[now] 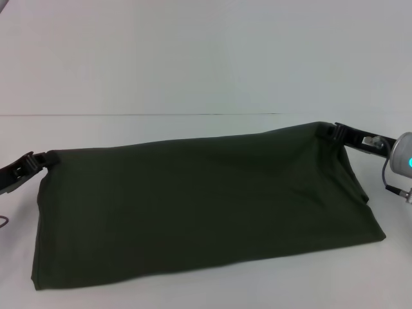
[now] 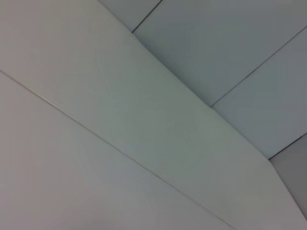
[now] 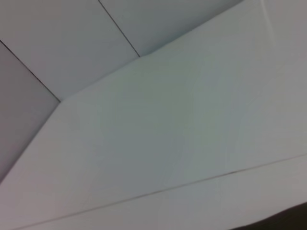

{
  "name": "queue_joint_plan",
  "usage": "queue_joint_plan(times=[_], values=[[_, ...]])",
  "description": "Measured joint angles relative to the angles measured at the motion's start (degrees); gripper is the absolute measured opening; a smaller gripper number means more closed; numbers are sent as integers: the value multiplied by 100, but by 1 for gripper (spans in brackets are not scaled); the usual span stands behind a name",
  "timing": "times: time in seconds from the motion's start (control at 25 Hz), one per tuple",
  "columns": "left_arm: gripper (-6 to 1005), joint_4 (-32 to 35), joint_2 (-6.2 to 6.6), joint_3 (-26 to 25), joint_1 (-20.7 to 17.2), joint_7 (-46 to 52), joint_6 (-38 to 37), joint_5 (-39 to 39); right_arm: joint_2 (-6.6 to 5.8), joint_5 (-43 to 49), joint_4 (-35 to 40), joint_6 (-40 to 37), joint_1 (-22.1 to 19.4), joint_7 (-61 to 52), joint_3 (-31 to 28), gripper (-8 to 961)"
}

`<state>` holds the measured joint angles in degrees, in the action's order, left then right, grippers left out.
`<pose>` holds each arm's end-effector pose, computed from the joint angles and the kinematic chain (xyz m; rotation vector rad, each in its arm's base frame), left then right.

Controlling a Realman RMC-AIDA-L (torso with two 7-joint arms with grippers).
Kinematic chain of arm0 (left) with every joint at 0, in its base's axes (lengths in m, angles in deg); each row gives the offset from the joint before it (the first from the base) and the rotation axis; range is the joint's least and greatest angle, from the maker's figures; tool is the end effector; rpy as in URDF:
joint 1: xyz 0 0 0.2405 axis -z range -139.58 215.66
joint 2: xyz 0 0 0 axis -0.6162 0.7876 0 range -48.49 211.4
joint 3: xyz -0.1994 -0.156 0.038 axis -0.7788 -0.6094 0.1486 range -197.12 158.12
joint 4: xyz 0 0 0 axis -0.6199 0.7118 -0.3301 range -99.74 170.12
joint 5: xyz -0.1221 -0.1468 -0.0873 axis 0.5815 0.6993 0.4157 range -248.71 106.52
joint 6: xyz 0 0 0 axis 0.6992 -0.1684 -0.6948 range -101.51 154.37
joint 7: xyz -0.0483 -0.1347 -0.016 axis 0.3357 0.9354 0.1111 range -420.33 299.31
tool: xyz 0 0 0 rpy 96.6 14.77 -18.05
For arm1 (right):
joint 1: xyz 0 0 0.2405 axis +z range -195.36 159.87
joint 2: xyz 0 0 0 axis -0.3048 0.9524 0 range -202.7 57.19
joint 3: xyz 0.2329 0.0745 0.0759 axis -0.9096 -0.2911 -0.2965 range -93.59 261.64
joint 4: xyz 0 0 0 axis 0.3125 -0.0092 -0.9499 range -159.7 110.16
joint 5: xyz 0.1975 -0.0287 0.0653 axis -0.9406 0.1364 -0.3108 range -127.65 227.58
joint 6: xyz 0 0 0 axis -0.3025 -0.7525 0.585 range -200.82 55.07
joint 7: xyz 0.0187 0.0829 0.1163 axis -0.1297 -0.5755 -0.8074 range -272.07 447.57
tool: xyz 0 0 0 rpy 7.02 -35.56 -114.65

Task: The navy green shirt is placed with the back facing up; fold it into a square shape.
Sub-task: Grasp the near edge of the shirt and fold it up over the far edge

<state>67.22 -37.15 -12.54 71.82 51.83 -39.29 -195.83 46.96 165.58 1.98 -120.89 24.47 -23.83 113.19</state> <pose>-0.3435 0.3702 0.0474 -1.7260 -1.5734 -0.8915 0.2795 0.4309 0.0000 -1.8965 1.4266 0.7082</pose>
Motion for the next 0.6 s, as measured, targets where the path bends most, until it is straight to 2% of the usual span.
queue_joint_plan(times=[0.16, 0.6], values=[[45, -112, -53, 7, 68, -211, 252, 55, 14, -16, -198, 310, 81, 145, 108, 52], [46, -330, -115, 70, 247, -558, 811, 69, 29, -180, -240, 508, 109, 266, 116, 53]])
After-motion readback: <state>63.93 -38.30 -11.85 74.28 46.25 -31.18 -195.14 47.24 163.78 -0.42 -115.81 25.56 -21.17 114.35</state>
